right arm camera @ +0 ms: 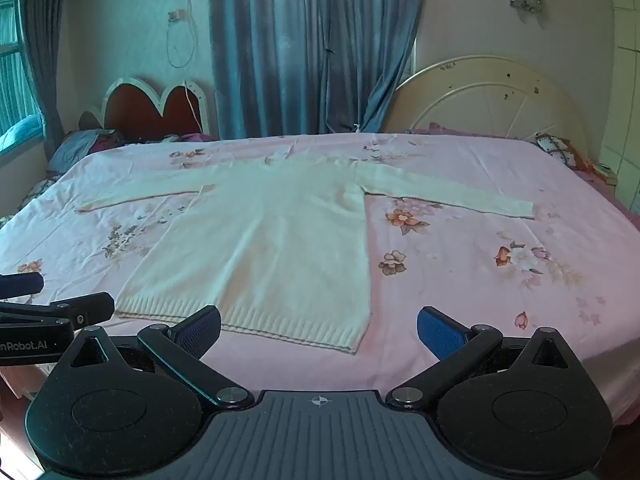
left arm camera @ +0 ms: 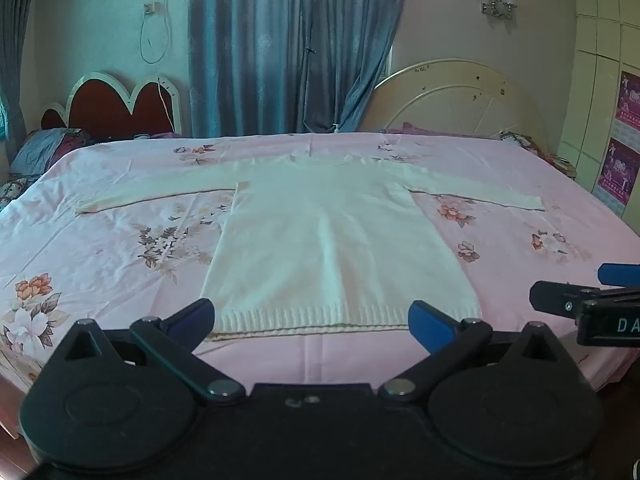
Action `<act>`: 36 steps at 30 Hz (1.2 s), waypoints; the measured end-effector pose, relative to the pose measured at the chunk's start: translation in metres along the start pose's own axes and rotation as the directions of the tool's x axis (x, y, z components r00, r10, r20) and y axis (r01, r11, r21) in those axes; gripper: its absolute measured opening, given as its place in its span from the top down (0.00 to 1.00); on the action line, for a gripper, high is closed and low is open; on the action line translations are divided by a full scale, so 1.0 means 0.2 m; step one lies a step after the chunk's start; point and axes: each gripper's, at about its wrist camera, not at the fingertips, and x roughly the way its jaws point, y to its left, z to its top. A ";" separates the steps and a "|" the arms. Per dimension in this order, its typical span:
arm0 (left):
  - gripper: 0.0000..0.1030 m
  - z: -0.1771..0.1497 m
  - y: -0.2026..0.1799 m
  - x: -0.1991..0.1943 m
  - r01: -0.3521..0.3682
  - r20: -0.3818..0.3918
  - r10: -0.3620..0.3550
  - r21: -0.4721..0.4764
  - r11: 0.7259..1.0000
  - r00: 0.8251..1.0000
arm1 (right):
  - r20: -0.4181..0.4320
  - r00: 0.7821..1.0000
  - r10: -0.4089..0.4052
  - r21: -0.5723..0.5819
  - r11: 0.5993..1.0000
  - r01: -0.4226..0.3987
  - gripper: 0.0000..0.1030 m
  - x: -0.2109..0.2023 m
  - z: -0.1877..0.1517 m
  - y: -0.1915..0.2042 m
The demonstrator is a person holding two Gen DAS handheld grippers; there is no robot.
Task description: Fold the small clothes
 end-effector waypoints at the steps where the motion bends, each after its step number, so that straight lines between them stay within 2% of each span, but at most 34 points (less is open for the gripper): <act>1: 0.00 0.00 0.00 0.00 0.003 -0.001 -0.003 -0.002 1.000 1.000 | -0.001 1.000 0.002 0.000 1.000 -0.002 0.00 0.00 0.00 0.00; 36: 0.00 0.00 0.01 -0.01 0.002 0.011 -0.002 -0.009 1.000 1.000 | 0.008 1.000 -0.003 -0.003 1.000 0.003 0.00 -0.03 0.02 0.00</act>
